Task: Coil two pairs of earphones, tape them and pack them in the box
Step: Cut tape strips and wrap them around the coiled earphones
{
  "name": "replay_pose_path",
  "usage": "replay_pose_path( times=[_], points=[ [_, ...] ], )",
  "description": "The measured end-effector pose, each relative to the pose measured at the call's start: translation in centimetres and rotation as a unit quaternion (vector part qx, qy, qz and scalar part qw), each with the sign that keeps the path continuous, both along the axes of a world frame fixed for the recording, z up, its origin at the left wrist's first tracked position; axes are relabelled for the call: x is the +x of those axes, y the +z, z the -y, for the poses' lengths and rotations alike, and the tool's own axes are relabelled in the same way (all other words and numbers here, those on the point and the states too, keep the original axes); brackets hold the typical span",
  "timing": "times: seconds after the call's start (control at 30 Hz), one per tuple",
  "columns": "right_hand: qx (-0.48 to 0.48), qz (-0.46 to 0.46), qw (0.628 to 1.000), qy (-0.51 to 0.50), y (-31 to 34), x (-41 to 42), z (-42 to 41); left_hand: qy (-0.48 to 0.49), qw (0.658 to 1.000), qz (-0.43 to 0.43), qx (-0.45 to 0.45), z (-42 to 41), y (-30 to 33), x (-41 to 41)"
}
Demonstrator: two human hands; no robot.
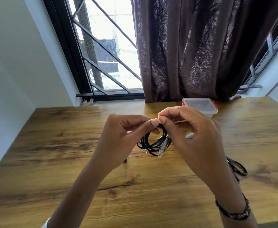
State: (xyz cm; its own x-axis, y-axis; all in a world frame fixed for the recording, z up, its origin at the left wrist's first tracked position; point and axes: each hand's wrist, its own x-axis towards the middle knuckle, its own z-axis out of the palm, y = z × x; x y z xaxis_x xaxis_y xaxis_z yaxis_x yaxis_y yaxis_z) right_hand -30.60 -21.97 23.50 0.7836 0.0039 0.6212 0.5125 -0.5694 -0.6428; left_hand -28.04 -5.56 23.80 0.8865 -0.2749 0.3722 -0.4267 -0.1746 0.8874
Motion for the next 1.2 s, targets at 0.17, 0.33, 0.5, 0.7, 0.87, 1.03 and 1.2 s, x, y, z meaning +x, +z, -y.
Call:
replay_pose_path(
  times=[0.17,0.33,0.5,0.7,0.87,1.03,1.2],
  points=[
    [0.007,-0.016,1.0,-0.009,-0.09,-0.07,-0.09,-0.05,0.993,-0.092,-0.06,-0.41,0.16,-0.16],
    [0.004,-0.018,1.0,-0.017,0.06,-0.2,0.0,-0.089,0.984,-0.14,-0.068,-0.6,0.27,-0.51],
    [0.006,-0.023,1.0,-0.016,0.19,-0.38,-0.04,-0.059,0.995,-0.068,-0.031,-0.33,0.07,-0.42],
    [0.01,-0.045,0.999,-0.021,0.37,-0.61,0.02,-0.064,0.997,-0.046,0.012,-0.59,0.2,-0.31],
    [-0.014,-0.07,0.997,-0.016,0.57,-0.72,0.02,-0.042,0.997,-0.038,0.056,-0.61,0.18,-0.51],
    [-0.047,-0.039,0.998,-0.017,0.48,-0.87,-0.17,0.006,0.998,-0.018,0.056,-0.08,-0.01,-0.6],
    [-0.088,0.033,0.995,-0.03,-0.05,-0.92,-0.27,0.014,1.0,-0.011,0.022,0.21,-0.19,-0.41]
  ],
)
